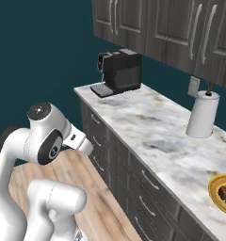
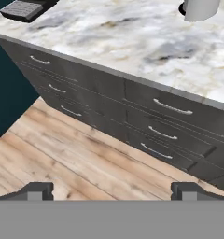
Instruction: Pick the avocado and bread from the counter and place them on the plate. Then pick the jam from the cabinet and place it next to the plate. Lastly close the cabinet door.
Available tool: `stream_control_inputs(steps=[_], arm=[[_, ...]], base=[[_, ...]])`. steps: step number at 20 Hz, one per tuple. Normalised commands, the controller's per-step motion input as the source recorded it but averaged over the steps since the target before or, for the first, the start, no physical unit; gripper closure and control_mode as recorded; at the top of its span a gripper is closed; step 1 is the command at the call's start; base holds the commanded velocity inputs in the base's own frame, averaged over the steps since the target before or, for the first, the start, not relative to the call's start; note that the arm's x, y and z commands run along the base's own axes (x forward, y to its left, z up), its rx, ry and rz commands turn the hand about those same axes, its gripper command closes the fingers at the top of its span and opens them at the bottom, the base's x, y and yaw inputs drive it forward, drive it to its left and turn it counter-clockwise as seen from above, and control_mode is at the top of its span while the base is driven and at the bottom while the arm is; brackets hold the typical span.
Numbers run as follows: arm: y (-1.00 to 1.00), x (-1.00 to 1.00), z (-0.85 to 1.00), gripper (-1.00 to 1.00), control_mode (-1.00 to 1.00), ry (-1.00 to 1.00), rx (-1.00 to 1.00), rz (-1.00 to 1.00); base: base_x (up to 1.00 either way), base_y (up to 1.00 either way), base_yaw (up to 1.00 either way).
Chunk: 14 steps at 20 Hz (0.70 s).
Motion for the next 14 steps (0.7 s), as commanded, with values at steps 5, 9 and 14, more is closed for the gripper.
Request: stream_control_inputs(steps=[5,9,14], arm=[[0.0,0.0,0.0,-1.0,1.0,0.0,0.0,0.0],[0.0,0.0,0.0,-1.0,1.0,0.0,0.0,0.0],[0.0,0.0,0.0,-1.0,1.0,0.0,0.0,0.0]], base=[[-0.01,0.0,0.5],[-0.01,0.0,0.5],[-0.01,0.0,0.5]])
